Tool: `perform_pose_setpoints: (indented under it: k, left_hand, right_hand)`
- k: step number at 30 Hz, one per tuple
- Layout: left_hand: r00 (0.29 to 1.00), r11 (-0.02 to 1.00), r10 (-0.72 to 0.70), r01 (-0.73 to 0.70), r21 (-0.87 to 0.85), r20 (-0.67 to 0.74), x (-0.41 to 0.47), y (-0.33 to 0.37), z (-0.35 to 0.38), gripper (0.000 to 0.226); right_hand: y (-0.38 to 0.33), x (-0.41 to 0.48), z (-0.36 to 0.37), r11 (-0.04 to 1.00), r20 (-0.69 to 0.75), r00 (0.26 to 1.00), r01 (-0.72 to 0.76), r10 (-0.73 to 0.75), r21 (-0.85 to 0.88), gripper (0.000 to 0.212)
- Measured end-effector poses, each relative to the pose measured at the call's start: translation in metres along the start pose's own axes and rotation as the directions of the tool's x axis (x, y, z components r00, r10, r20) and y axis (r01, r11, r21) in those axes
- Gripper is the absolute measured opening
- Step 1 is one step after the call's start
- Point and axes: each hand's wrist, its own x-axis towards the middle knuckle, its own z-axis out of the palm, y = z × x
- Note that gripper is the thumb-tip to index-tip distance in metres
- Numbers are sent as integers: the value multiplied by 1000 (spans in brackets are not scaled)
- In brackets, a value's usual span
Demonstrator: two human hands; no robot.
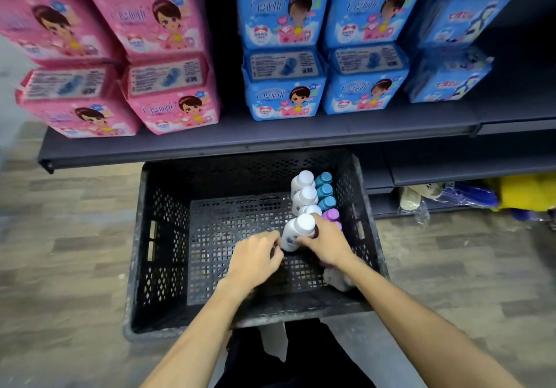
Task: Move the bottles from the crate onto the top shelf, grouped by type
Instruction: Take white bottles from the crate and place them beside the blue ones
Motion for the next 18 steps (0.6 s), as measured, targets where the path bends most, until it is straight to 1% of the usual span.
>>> perform_pose_setpoints:
  k: [4, 9, 14, 18]
  left_hand:
    - [1000, 1000, 11, -12, -7, -24, 0, -5, -11, 13]
    - [998, 999, 48, -47, 9, -52, -8, -15, -26, 12]
    - [991, 995, 94, -91, 38, -93, -9, -24, -55, 10]
    - [985, 989, 143, -137, 62, -99, 3, -26, -95, 11]
  right_hand:
    - [-25, 0, -15, 996, 4, 997, 77, -77, -39, 49]
    - [-48, -6, -30, 989, -43, 992, 119, -123, -87, 45]
    - [-83, -17, -61, 979, -94, 976, 190, -197, -76, 56]
    - [-123, -25, -95, 951, -154, 940, 292, -305, -102, 46]
